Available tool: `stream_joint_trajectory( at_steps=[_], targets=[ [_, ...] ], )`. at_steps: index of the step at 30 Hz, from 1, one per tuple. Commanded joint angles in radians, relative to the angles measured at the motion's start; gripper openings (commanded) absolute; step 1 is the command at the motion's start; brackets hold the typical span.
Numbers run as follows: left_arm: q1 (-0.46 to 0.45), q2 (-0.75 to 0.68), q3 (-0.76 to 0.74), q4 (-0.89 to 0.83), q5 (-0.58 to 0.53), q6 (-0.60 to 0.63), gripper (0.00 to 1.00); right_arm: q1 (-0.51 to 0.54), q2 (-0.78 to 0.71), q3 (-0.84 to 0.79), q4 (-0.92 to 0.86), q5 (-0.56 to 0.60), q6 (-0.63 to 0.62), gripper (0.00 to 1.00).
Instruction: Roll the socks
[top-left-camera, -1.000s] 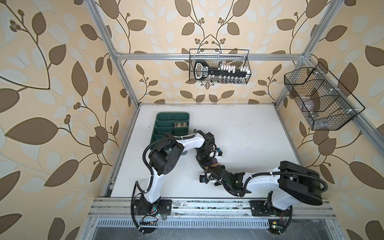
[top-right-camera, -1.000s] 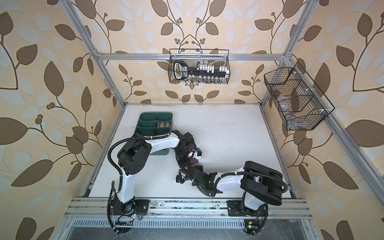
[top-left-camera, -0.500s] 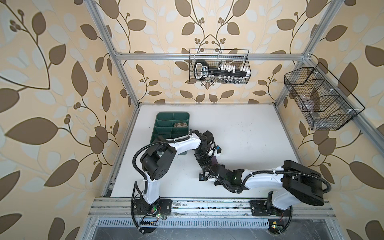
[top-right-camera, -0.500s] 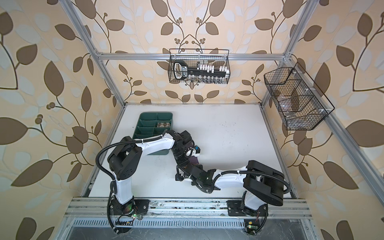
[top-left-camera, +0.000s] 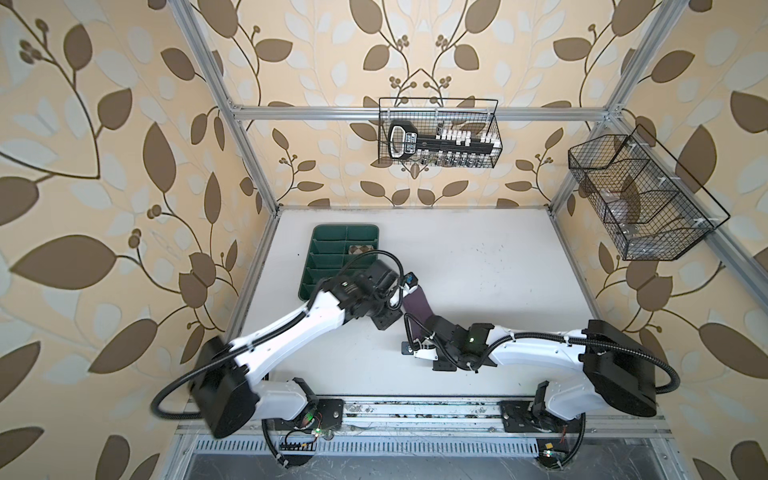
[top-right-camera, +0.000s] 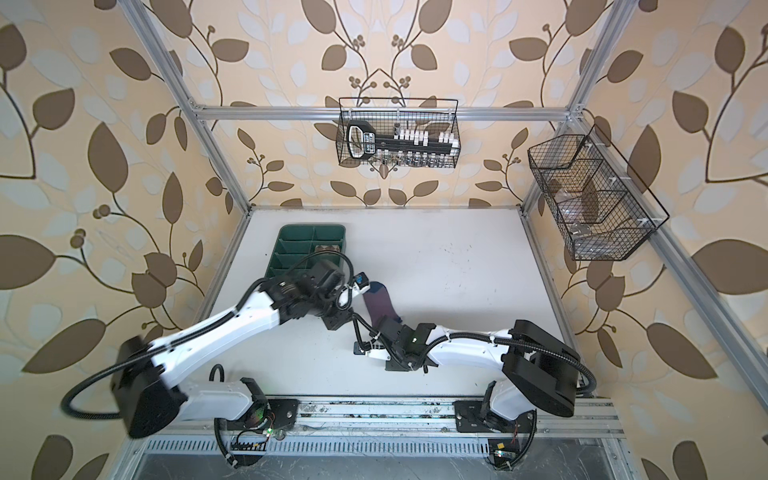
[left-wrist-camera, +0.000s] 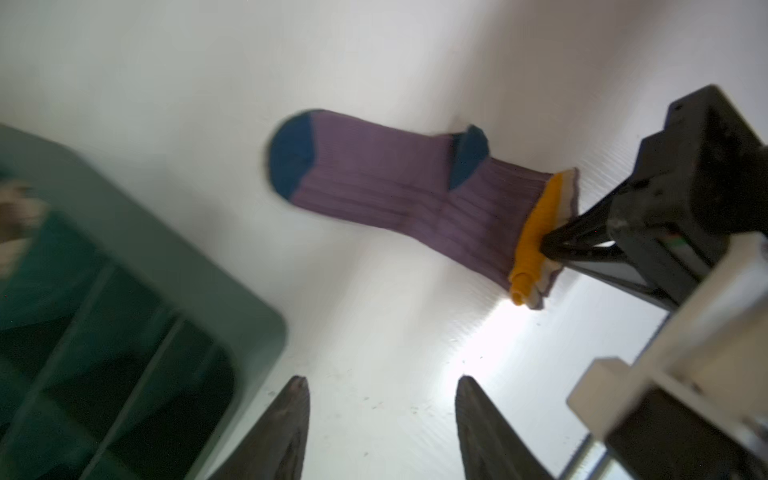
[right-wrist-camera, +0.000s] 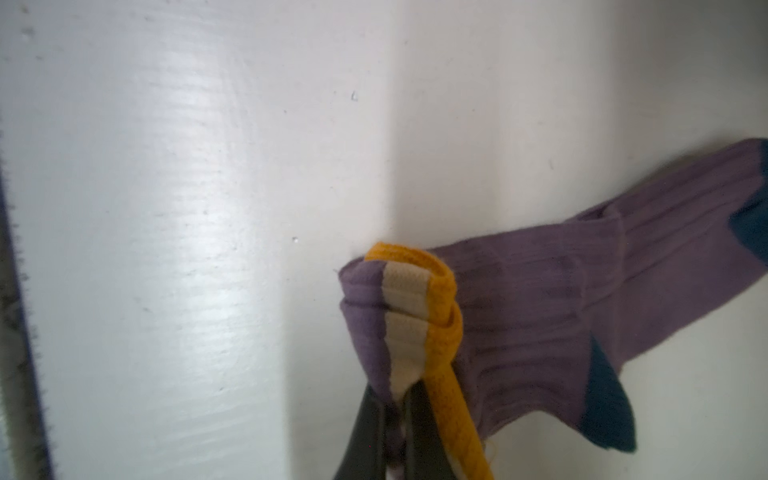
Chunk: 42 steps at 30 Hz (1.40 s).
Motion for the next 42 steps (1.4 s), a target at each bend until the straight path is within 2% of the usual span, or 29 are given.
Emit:
stream_joint_trajectory(
  at_steps=[1, 5, 7, 9, 11, 16, 18, 27, 36, 39, 42],
  targets=[
    [-0.003, -0.222, -0.066, 0.029, -0.171, 0.005, 0.58, -0.067, 0.087, 0.093, -0.18, -0.212, 0.055, 0.0],
    [-0.004, -0.406, -0.038, -0.05, -0.025, 0.099, 0.59, -0.166, 0.196, 0.216, -0.288, -0.381, 0.07, 0.0],
    [-0.012, -0.426, 0.009, -0.106, 0.033, 0.124, 0.59, -0.188, 0.24, 0.252, -0.319, -0.413, 0.05, 0.0],
    [-0.038, -0.396, 0.049, -0.161, 0.04, 0.139, 0.59, -0.209, 0.274, 0.274, -0.329, -0.444, 0.037, 0.0],
    [-0.099, -0.345, 0.056, -0.194, -0.004, 0.153, 0.59, -0.23, 0.313, 0.299, -0.339, -0.453, 0.043, 0.0],
    [-0.401, -0.175, -0.072, -0.115, -0.312, 0.209, 0.61, -0.265, 0.42, 0.367, -0.382, -0.468, 0.02, 0.0],
    [-0.45, -0.089, -0.111, -0.063, -0.329, 0.212, 0.61, -0.277, 0.446, 0.383, -0.384, -0.471, 0.012, 0.0],
    [-0.476, 0.195, -0.187, 0.245, -0.319, 0.205, 0.64, -0.316, 0.472, 0.401, -0.388, -0.495, -0.01, 0.0],
    [-0.474, 0.372, -0.209, 0.456, -0.357, 0.208, 0.63, -0.325, 0.472, 0.4, -0.395, -0.521, -0.017, 0.0],
    [-0.474, 0.417, -0.207, 0.485, -0.344, 0.2, 0.58, -0.326, 0.471, 0.402, -0.399, -0.525, -0.018, 0.0],
    [-0.474, 0.471, -0.199, 0.494, -0.346, 0.197, 0.46, -0.325, 0.465, 0.401, -0.4, -0.532, -0.016, 0.0]
  ],
)
